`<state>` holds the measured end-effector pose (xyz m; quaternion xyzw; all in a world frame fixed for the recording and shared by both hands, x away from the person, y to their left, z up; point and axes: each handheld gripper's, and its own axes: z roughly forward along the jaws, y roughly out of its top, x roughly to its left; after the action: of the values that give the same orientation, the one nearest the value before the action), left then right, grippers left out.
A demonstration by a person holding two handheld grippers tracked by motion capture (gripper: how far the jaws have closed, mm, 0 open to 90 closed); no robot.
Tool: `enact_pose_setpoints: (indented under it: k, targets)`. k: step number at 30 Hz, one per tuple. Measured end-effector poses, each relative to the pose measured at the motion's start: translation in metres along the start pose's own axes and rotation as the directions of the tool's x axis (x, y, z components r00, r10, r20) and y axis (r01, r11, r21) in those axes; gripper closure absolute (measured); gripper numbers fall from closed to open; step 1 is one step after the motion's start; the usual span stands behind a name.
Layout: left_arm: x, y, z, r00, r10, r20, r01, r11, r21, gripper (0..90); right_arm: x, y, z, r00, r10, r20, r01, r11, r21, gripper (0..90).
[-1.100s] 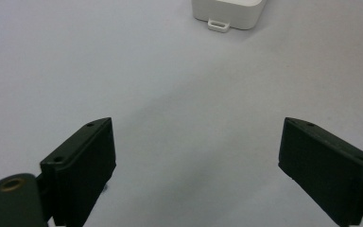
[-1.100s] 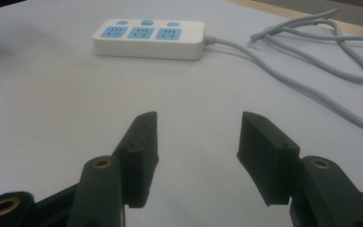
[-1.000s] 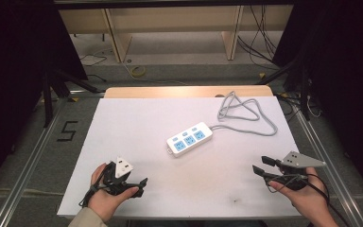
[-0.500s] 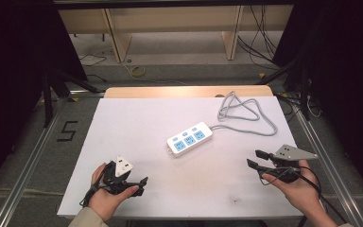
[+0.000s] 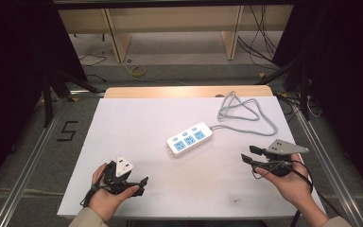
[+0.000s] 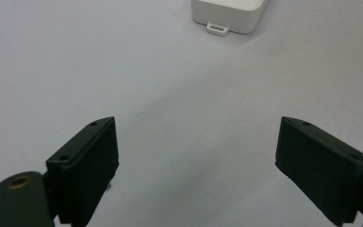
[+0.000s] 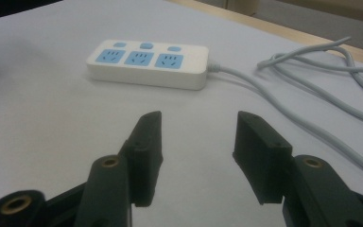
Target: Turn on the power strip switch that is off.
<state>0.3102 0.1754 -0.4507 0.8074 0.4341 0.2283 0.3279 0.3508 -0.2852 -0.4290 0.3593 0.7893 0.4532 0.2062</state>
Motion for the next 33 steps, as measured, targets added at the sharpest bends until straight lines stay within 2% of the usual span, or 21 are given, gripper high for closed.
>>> enact_pose_setpoints:
  k: [16, 22, 33]
  targets:
    - [-0.003, 0.002, 0.000, 0.9999, 0.000, 0.012, 0.000, 1.0000, -0.007, 14.2, 0.001, 0.010, 0.010, 0.9999, -0.014, 0.004, 0.014, 1.000, -0.008, 60.1]
    - [-0.002, 0.002, 0.002, 0.9999, -0.009, 0.011, 0.009, 1.0000, -0.004, 14.2, 0.004, 0.014, 0.016, 0.9998, -0.015, -0.010, 0.015, 1.000, -0.009, 62.9]
    - [-0.002, 0.004, 0.005, 0.9998, 0.004, 0.021, -0.004, 1.0000, 0.000, 14.5, 0.012, 0.024, 0.032, 0.9991, -0.027, -0.033, 0.027, 1.000, -0.006, 65.6]
